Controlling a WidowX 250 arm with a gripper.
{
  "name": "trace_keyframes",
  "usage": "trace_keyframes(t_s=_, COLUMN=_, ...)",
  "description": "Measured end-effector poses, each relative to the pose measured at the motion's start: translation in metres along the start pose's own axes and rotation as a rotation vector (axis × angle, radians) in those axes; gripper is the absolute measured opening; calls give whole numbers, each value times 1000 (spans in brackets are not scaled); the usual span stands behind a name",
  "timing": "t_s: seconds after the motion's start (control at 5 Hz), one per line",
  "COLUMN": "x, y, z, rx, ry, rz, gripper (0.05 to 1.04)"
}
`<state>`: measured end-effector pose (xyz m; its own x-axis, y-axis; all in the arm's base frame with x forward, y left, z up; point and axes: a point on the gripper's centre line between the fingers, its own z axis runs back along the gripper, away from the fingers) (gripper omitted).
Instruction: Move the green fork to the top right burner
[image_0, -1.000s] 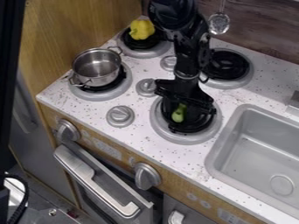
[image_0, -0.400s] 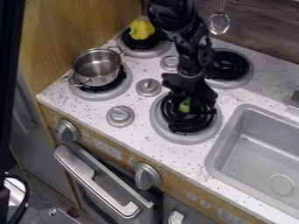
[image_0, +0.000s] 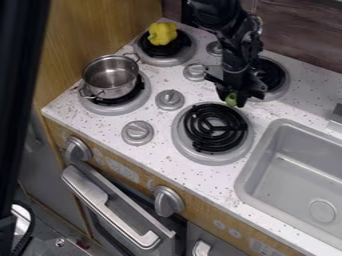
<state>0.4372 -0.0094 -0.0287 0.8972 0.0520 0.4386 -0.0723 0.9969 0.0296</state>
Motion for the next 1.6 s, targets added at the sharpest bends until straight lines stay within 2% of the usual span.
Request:
trace_keyframes(t_s=0.4, x=36, y=-7, z=-29, rx=-26, ry=-26, rz=25, gripper=413)
trace_keyframes(t_s=0.6, x=62, y=-9, z=-35, rx=-27, ry=-70, rz=28, gripper=411)
trace_keyframes(t_s=0.8, x=75, y=-7, z=-41, rx=-16, ry=-71, rz=35, gripper=411)
trace_keyframes(t_s=1.0, x=79, y=-2, z=-42, rx=12, ry=-65, rz=34, gripper=462)
trace_keyframes(t_s=1.2, x=70, y=6, z=-42, rx=66, ry=-10, rz=32, gripper=773)
trace_keyframes(t_s=1.4, x=63, y=6, z=-37, rx=90, ry=1, rz=25, gripper=989)
trace_keyframes(t_s=1.6, x=46, y=8, z=-27, rx=87, ry=21, rz=42, gripper=995)
